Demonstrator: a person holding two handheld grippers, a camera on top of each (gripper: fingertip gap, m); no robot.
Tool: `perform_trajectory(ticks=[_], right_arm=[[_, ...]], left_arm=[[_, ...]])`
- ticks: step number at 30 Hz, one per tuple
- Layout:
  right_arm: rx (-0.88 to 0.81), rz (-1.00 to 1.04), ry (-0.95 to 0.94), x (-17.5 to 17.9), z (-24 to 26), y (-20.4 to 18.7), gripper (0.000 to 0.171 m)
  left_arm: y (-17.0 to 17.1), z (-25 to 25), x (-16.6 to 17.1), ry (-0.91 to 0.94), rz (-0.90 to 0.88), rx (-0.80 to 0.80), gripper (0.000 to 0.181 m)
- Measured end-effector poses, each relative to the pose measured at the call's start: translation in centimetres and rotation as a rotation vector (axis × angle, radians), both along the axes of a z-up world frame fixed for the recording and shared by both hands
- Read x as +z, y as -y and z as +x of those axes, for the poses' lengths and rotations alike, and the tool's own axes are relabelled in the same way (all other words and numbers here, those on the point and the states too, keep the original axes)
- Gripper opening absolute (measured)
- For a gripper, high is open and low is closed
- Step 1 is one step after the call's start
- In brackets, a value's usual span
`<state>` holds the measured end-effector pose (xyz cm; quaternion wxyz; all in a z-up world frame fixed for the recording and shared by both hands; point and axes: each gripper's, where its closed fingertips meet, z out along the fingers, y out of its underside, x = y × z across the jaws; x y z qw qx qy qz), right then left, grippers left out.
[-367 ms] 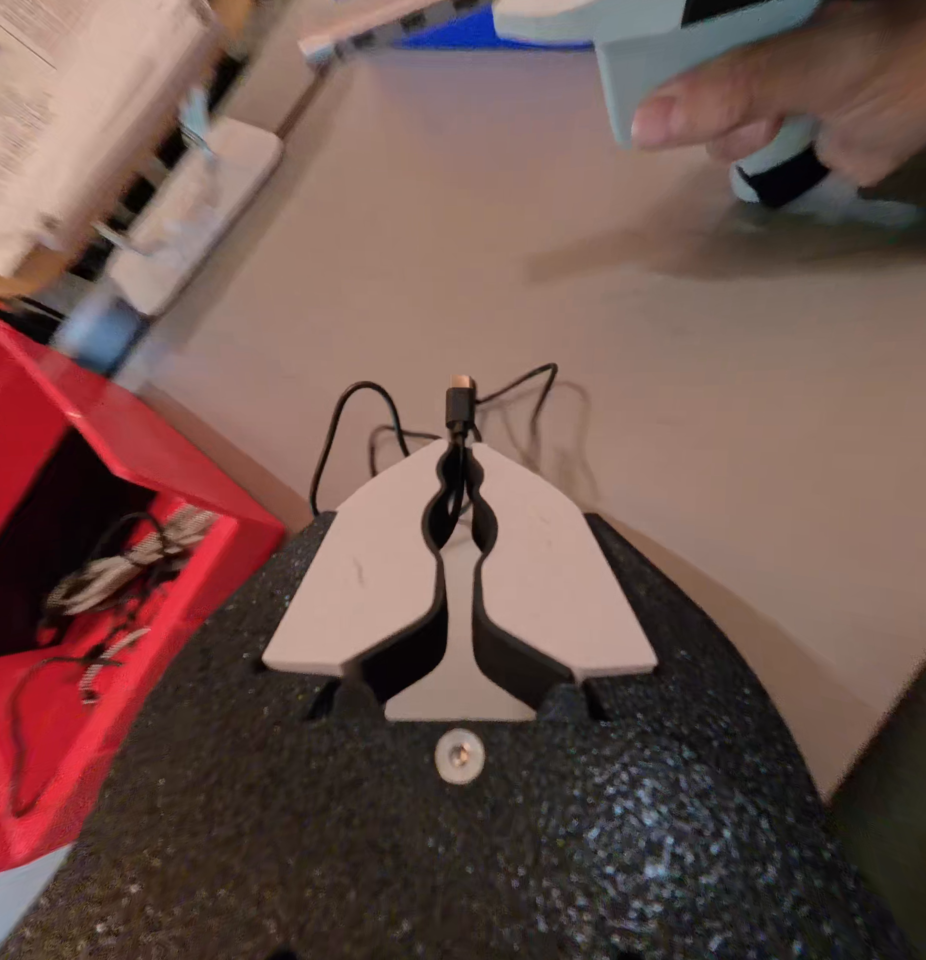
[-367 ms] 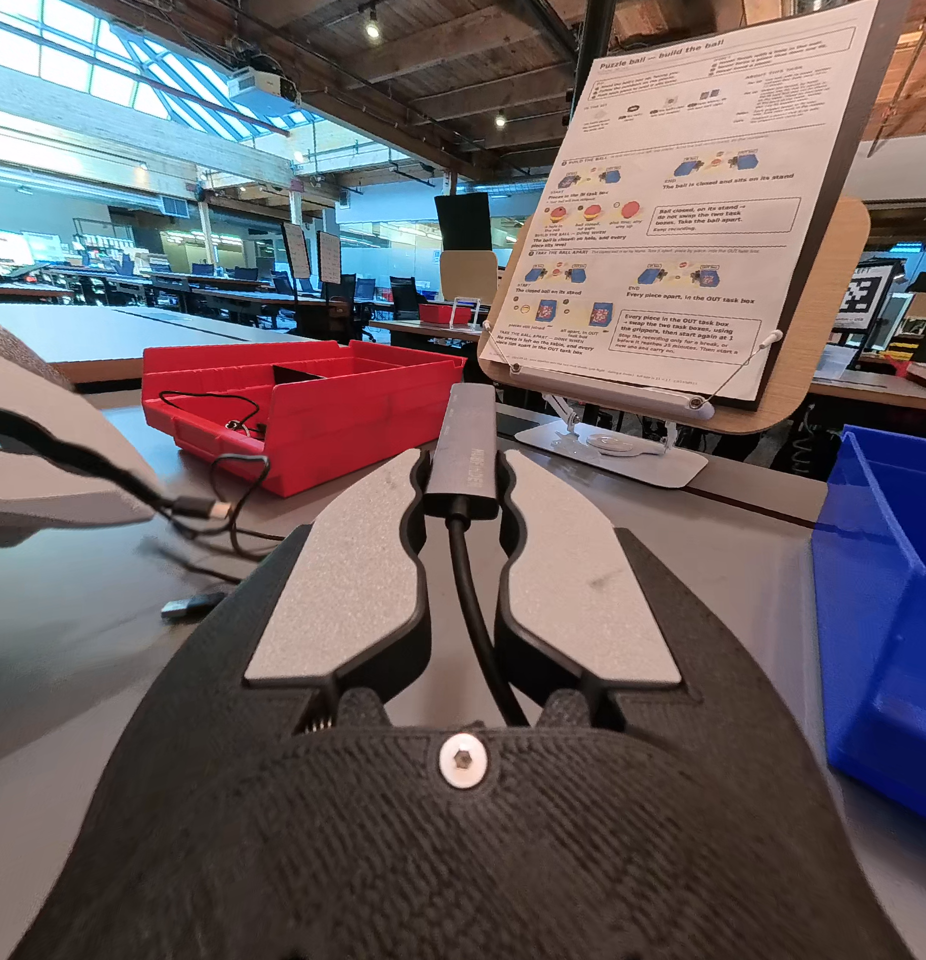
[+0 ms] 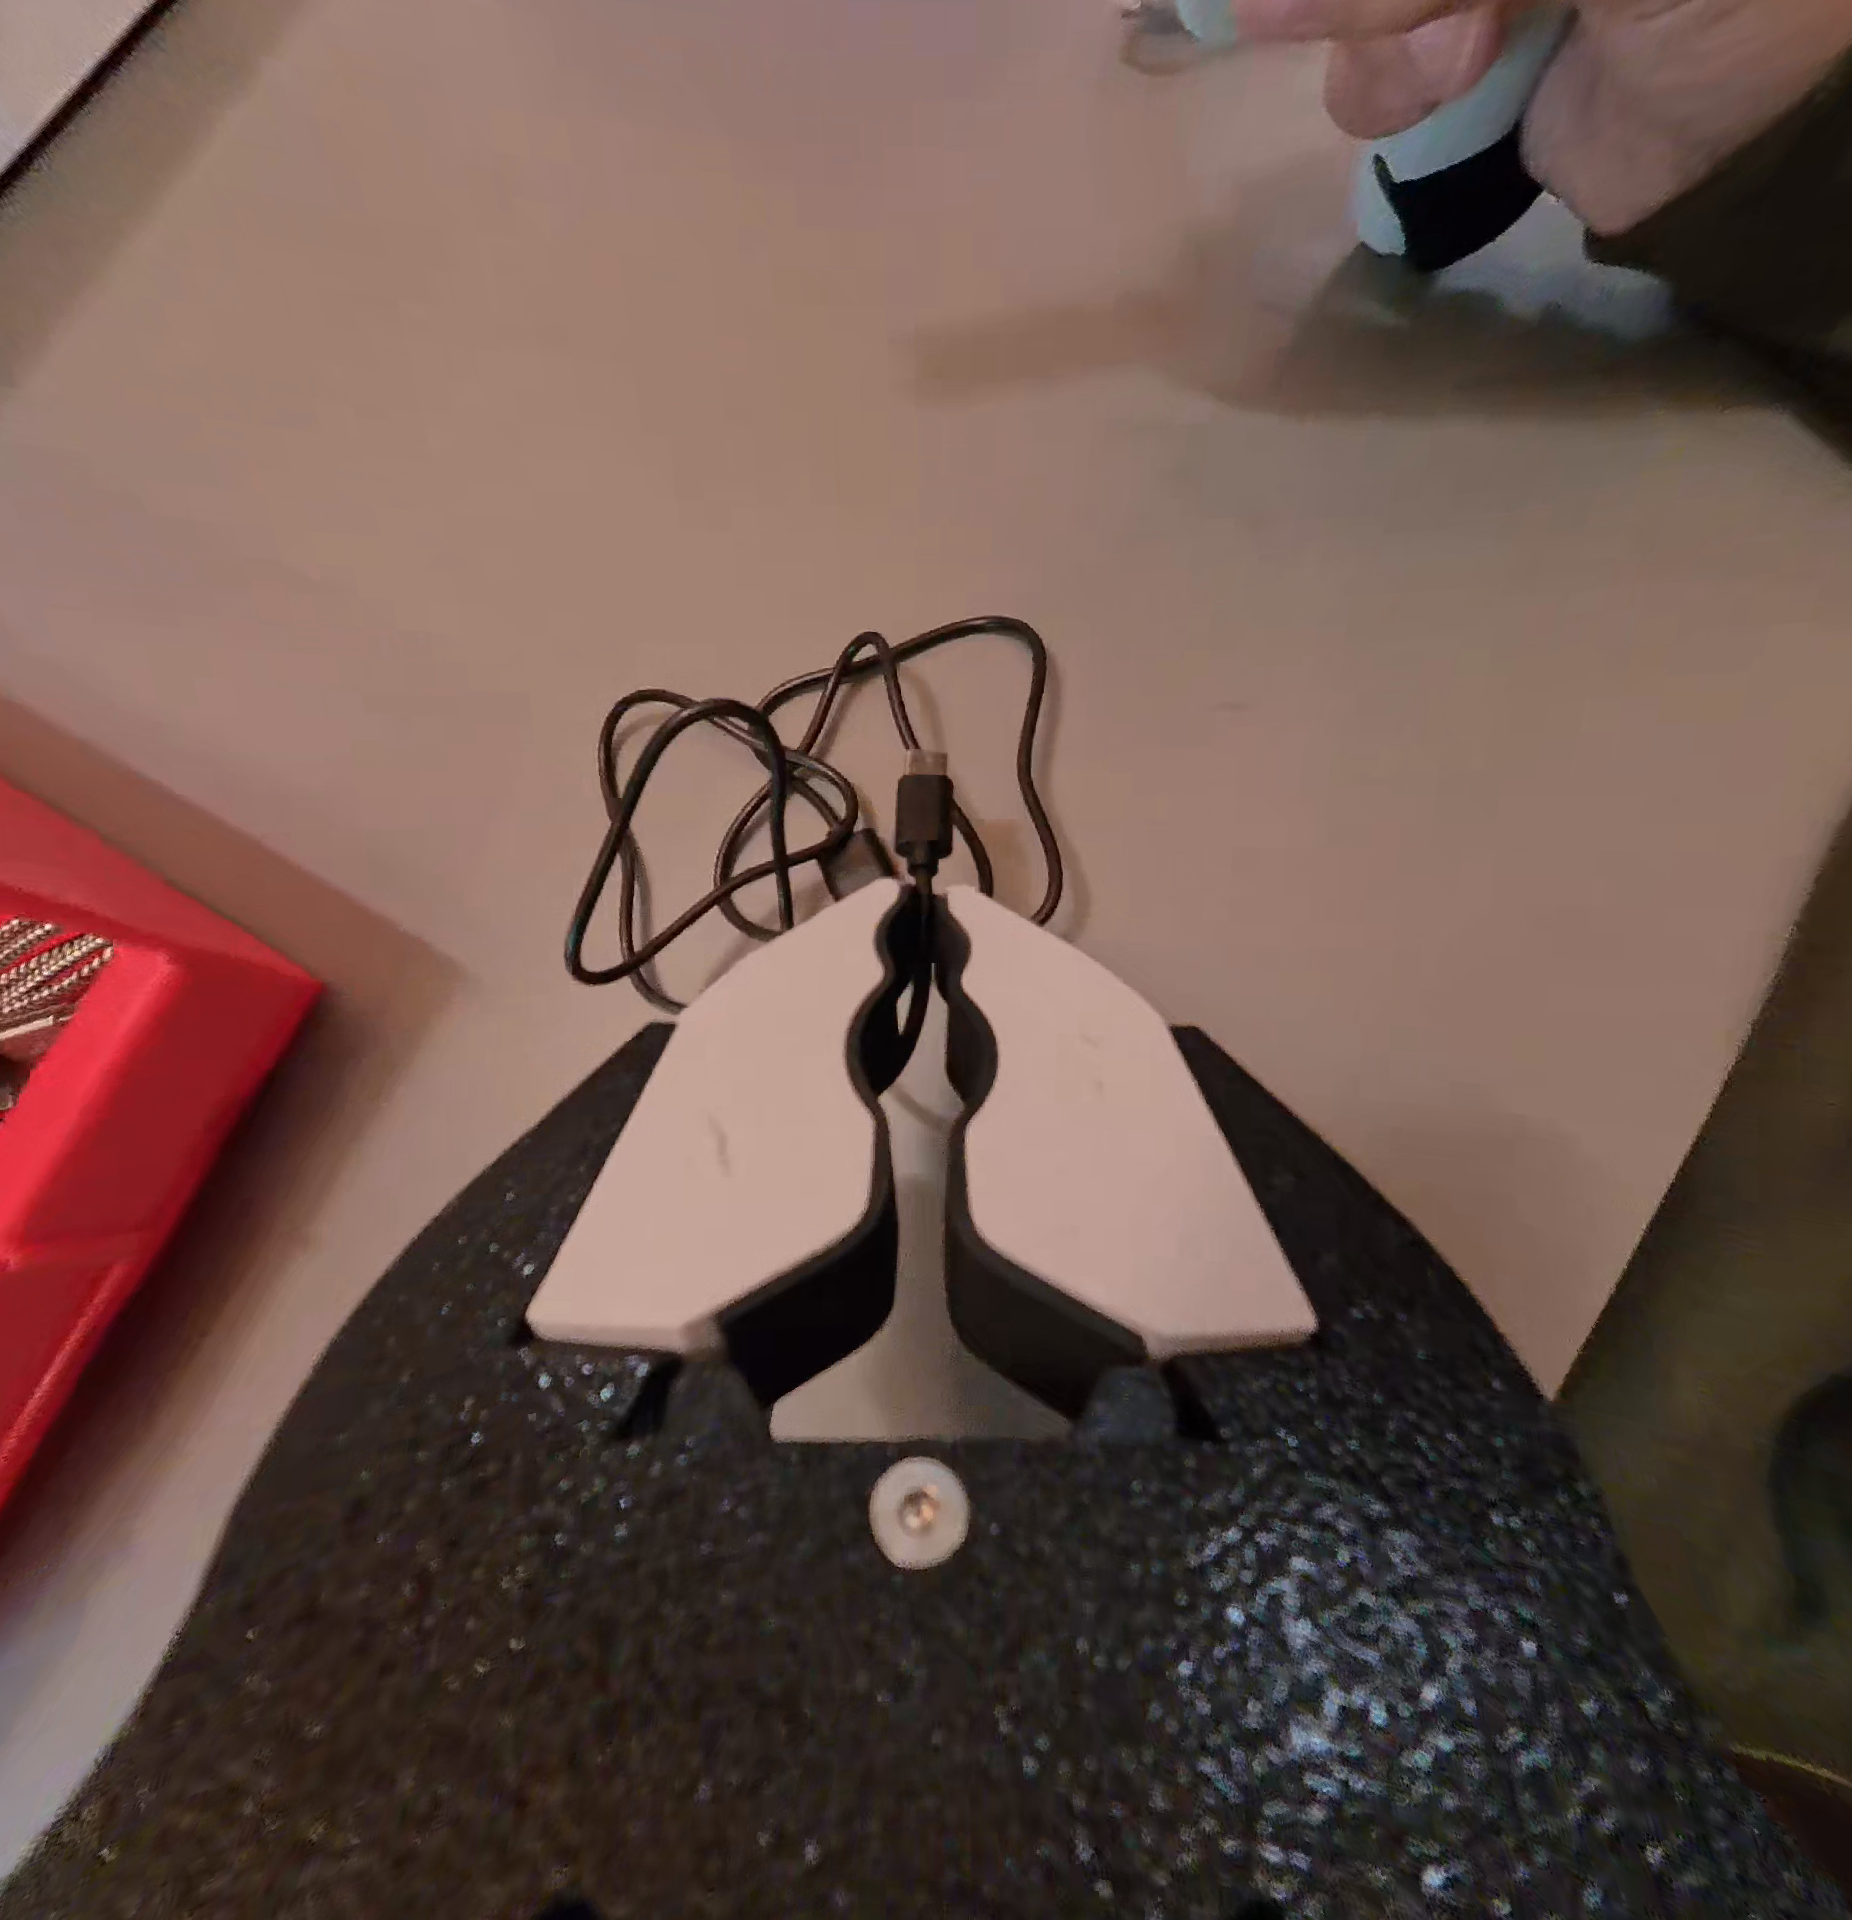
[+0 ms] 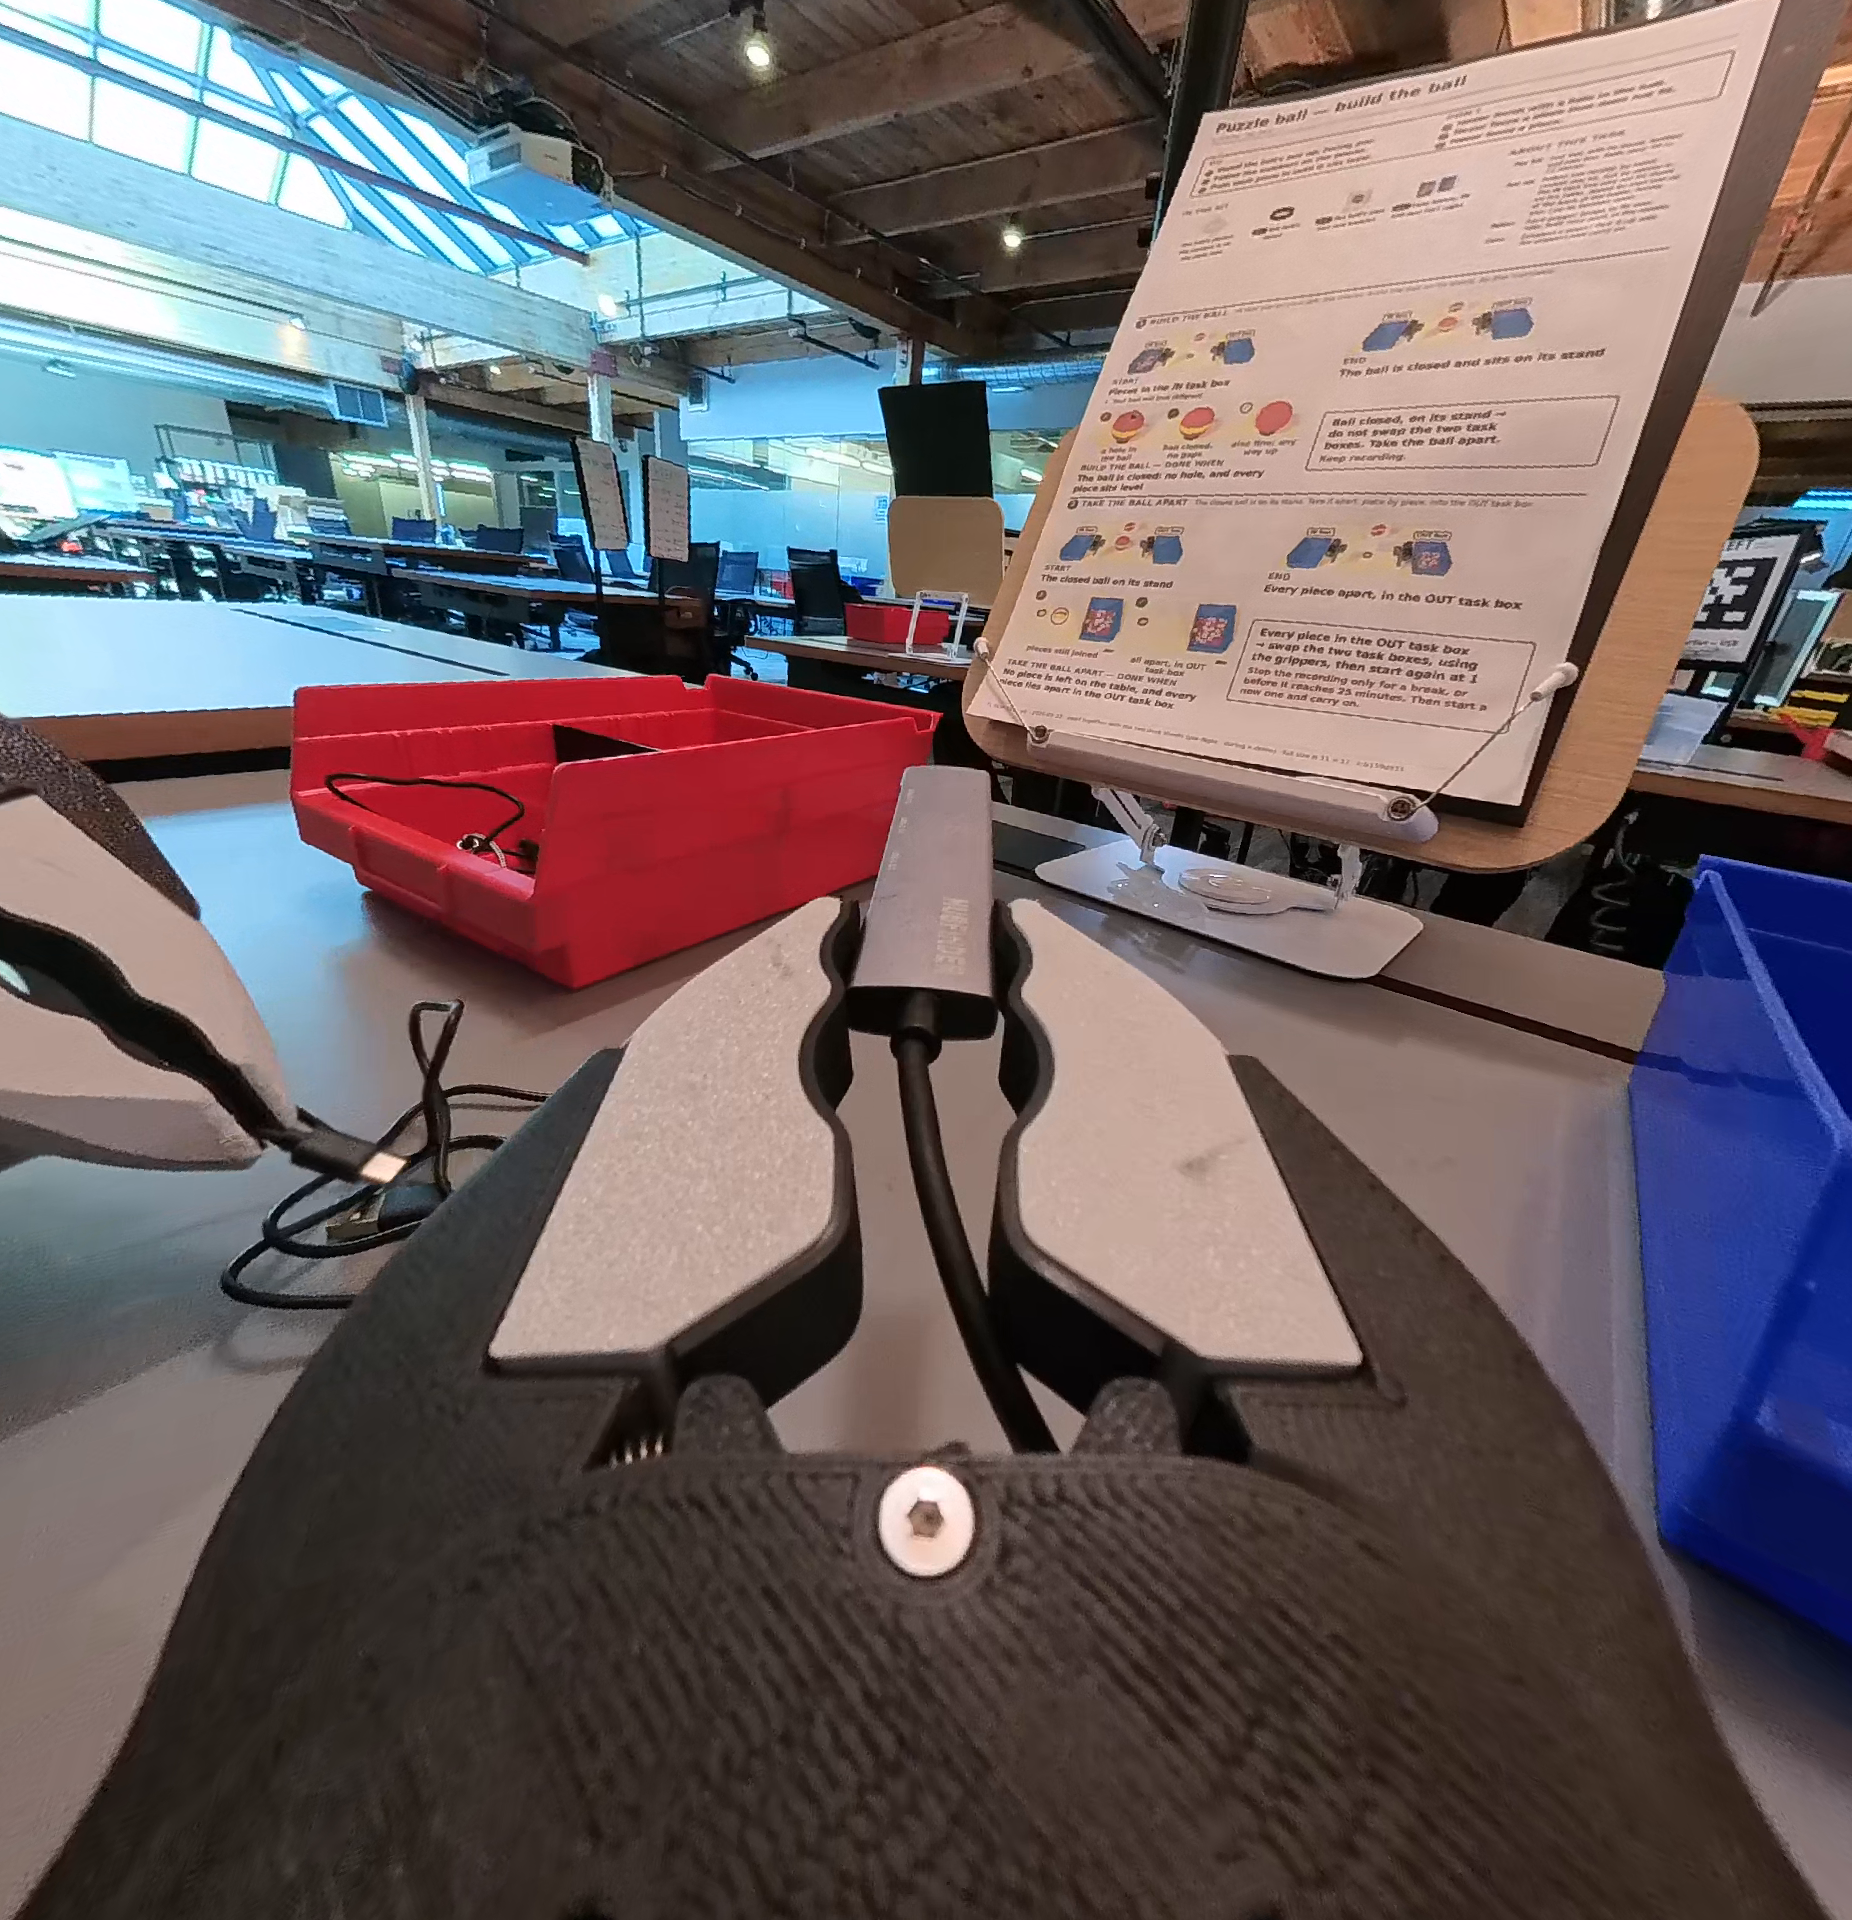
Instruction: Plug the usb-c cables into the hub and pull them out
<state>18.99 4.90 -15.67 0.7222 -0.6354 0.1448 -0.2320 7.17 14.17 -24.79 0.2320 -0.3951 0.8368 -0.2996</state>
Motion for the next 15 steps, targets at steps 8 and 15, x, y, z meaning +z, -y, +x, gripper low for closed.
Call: perform_trajectory(ticks=[8, 15], right_arm=[[0.001, -0.001, 0.002, 0.0, 0.0, 0.0, 0.024], [0.004, -0.001, 0.002, 0.0, -0.1, 0.0, 0.024]], left_arm=[[0.2, 0.1, -2.5, -0.025, 0.043, -0.056, 0.01], [0.3, 0.7, -2.0, 0.028, 0.071, -0.031, 0.011]])
